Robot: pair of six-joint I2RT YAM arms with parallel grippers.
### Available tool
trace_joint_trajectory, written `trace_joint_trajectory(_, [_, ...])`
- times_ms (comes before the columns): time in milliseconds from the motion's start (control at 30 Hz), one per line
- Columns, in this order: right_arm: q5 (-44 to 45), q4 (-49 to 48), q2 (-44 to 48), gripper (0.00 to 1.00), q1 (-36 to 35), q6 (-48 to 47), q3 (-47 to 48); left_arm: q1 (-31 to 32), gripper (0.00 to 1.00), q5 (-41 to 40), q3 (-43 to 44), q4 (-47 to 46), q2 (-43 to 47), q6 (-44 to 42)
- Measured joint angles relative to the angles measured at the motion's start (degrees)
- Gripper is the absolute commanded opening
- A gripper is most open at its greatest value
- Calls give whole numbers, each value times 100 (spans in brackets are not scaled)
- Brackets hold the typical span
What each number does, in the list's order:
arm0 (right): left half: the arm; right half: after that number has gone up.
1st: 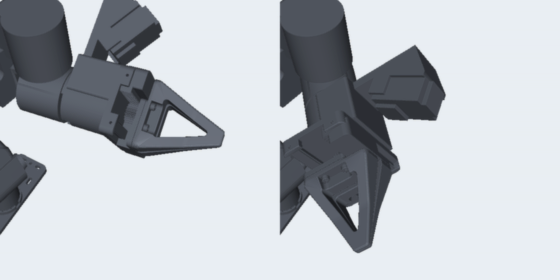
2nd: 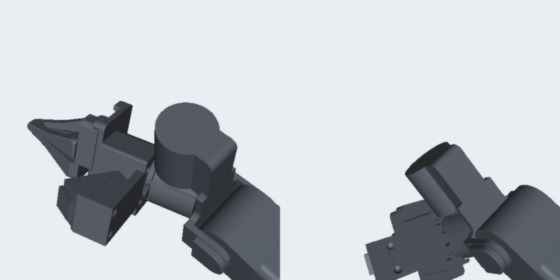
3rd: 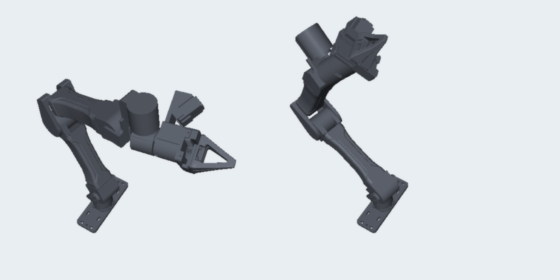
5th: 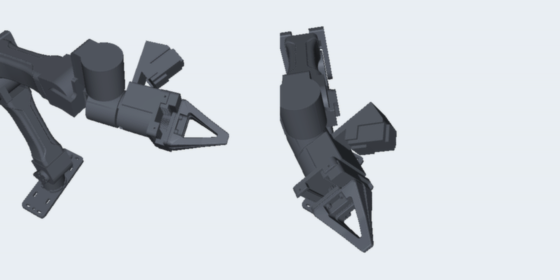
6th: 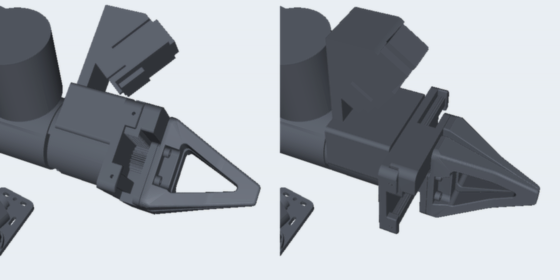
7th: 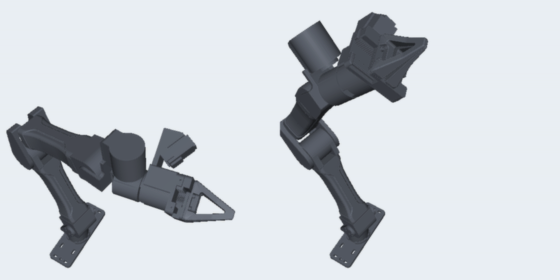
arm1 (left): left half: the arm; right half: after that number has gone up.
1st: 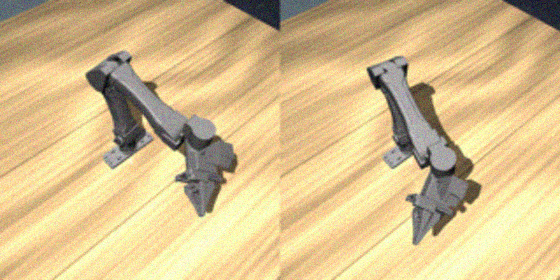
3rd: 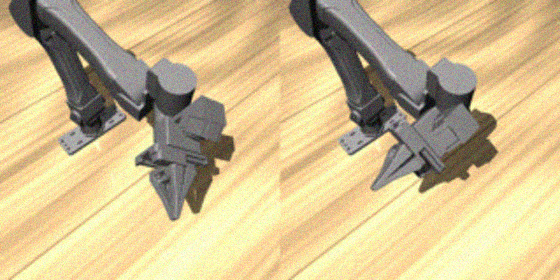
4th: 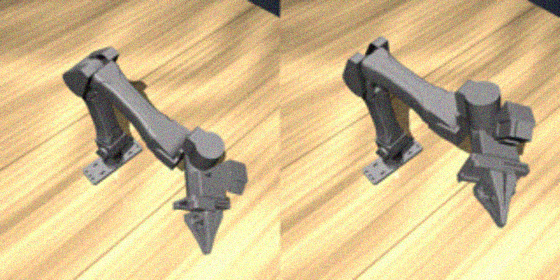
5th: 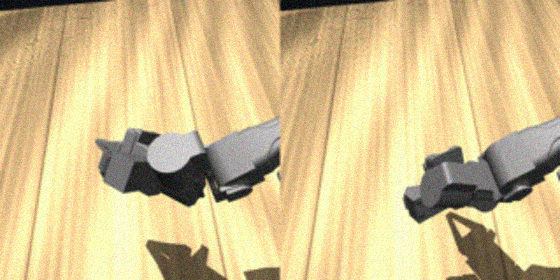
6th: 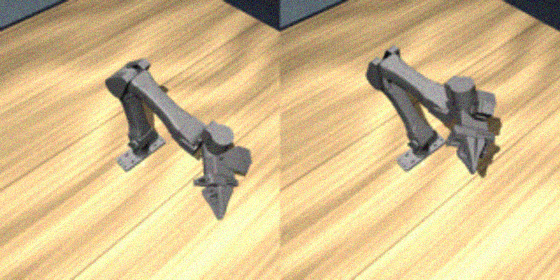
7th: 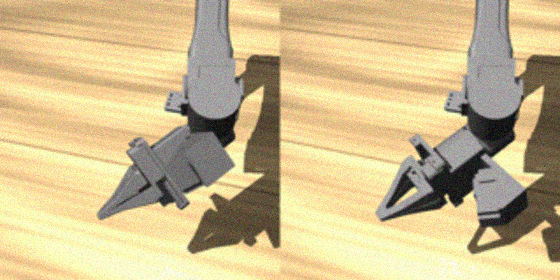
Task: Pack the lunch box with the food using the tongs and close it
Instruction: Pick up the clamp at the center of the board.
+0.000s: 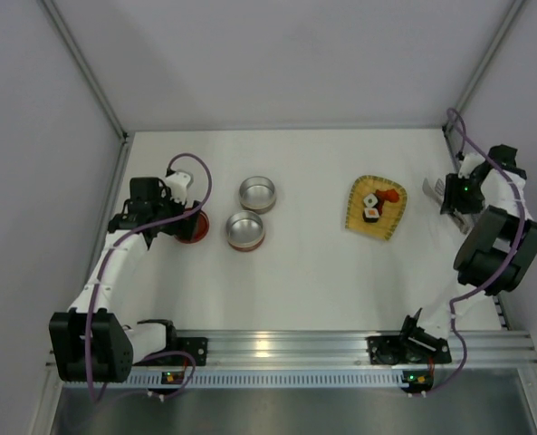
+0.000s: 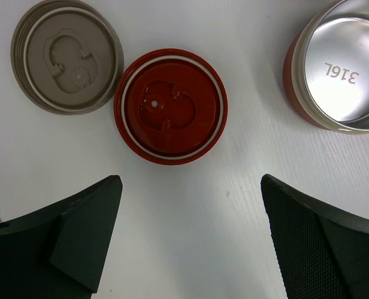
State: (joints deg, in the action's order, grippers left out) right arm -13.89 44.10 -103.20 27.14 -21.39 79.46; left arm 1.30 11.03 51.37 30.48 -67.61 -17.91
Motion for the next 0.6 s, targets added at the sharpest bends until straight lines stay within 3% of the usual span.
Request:
trace_joint_trajectory(367, [-868, 1285, 667, 33, 85, -570, 826, 0, 98, 118, 92, 46, 2, 98])
trace_joint_trajectory(600, [-1574, 2092, 1010, 34, 85, -1130, 1161, 0, 98, 170, 109, 116, 50, 133])
